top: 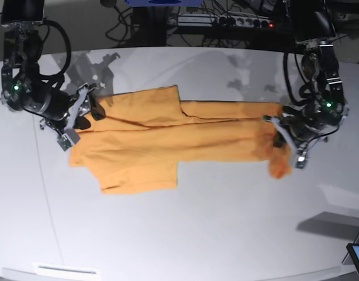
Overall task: Fold the T-shirt properly
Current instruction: 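Lift the hem end with the left gripper and fold it toward the right gripper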
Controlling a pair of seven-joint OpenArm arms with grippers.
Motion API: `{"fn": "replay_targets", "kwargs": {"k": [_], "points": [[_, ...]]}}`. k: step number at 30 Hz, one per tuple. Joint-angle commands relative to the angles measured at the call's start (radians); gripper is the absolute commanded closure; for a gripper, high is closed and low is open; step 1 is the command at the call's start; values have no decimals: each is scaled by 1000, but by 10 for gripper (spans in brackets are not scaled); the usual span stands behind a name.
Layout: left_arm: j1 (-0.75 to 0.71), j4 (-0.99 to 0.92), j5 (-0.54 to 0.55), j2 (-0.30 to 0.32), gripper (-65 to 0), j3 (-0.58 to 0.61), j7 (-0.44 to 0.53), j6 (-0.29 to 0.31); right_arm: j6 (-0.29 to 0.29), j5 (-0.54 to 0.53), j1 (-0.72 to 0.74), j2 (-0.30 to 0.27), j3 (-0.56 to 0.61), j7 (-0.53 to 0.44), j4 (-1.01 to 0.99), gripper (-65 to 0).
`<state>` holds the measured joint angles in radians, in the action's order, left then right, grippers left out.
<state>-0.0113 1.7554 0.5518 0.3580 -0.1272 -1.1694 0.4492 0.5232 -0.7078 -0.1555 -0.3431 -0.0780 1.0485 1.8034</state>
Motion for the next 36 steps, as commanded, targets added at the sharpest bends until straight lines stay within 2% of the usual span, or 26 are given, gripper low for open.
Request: {"fn": "replay_targets", "kwargs": {"k": [1,7,14,21,36], "points": [[17,19,4,19,0,13,-11,1,4,-16,12,-11,-7,-18,16,-284],[15,62,-3,19,0,97,-30,1,1,-16,12,-11,-7,-18,16,-284],[-2,82,-157,9,0,242,-30,1,1,-16,12,-11,-7,-20,14,-284],[-14,90,-238,-4,0,332,-30,1,1,-16,12,-11,-7,-20,14,-284],[15,90,-241,-6,0,340,-30,1,1,-16,12,-11,-7,-20,14,-284]]}}
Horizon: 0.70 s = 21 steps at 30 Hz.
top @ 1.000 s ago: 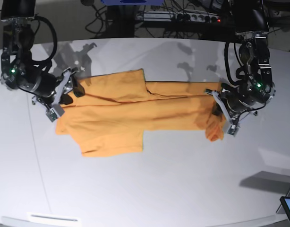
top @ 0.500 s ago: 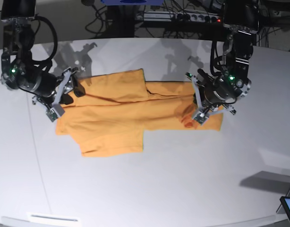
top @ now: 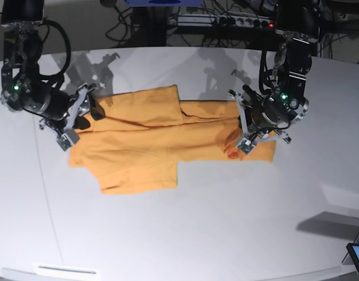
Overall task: Fold the T-shirt properly
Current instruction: 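Lift the hem end with the left gripper and fold it toward the right gripper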
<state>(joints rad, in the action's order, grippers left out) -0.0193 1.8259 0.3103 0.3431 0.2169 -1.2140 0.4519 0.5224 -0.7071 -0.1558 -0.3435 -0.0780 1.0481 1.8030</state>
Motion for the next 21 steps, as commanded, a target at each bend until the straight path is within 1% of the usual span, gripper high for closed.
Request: {"fn": "replay_targets", "kwargs": {"k": [1,7,11,15,17,21], "points": [[25,19,0,9,0,-4,15,-2,2,-16,12,-10,-7,-19,14,-284],[43,19,0,9,0,-3,15,-2,2,-16,12,-10,-7,-19,14,-284],[46,18,0,-11,0,0,15,-2,2,-16,12,-10,-6,-19,14,-284],[49,15,-1,-12,0,57,15,-2,2,-16,12,-10,-6,-19,14,-284],[49,13,-38,-16,0,71,18,-2,2,-16,12,-10,-6,-19,14,-284],[48,4,-145,-49,0,80,18,2,2,-16,12,-10,-6,-19,14,-284]]}}
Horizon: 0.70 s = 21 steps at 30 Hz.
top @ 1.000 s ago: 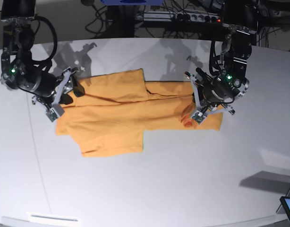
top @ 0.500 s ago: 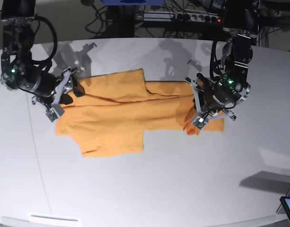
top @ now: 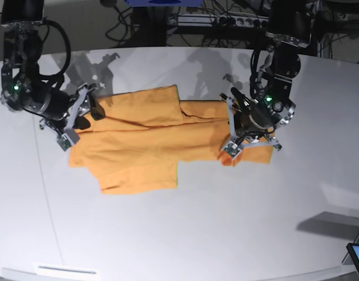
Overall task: Fold the T-shirt properly
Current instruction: 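Lift the hem end with the left gripper and fold it toward the right gripper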
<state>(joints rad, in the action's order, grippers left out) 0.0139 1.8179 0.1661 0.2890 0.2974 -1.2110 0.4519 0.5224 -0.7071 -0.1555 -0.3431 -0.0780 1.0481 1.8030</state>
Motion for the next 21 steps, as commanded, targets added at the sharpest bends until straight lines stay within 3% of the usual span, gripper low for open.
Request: {"fn": "replay_targets", "kwargs": {"k": [1,14,19,21], "points": [[13,7,-15,2,0,0,15,2,2,-16,12,-11,-6,-19,14,-284],[13,3,-20,0,-2,0,13,2,2,-16,12,-9,-6,-19,14,-284],[14,4,-20,-4,-79,-2,15,2,2,-16,12,-9,-6,-19,14,-284],[14,4,-20,-14,-148,-2,16,2,2,-16,12,-9,-6,-19,14,-284]]}}
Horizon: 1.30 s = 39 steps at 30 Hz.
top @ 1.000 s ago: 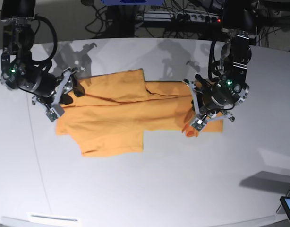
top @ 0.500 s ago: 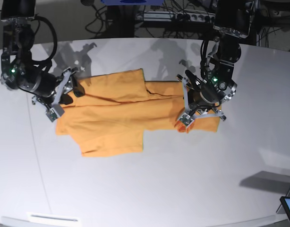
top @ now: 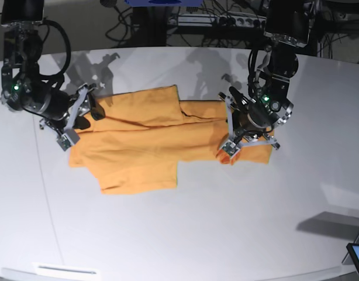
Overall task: Fold the T-shirt properly
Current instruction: 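Lift the hem end with the left gripper and fold it toward the right gripper, then lay the folded end down, open the left gripper and raise it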
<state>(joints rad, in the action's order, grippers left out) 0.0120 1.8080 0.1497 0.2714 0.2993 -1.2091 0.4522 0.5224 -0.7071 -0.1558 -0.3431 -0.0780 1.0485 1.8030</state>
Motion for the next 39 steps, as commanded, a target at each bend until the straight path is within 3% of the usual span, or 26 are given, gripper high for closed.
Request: {"fn": "replay_targets", "kwargs": {"k": [1,10,12,14,26,29,31,35,39], "points": [[16,14,-3,2,-185,-4,15,1,2,-16,12,-9,-6,-20,14,-284],[32,19,3,-36,-338,-4,18,9,2,-16,11,-9,-6,-20,14,-284],[38,20,49,-42,-356,-10,18,55,2,-16,9,-9,-6,-20,14,-284],[46,23,116,-44,-368,-16,18,104,2,-16,8,-9,-6,-20,14,-284],[73,74,410,-45,-375,-16,18,109,2,-16,8,-9,-6,-20,14,-284],[65,102,410,-45,-356,-21,18,109,2,-16,8,-9,-6,-20,13,-284],[62,111,410,-45,-309,-56,18,109,2,-16,6,-9,-6,-20,13,-284],[33,109,408,-42,-121,-196,18,109,2,-16,6,-9,-6,-20,13,-284],[27,108,405,-28,-107,-299,18,105,2,-16,5,-9,-6,-20,13,-284]]}}
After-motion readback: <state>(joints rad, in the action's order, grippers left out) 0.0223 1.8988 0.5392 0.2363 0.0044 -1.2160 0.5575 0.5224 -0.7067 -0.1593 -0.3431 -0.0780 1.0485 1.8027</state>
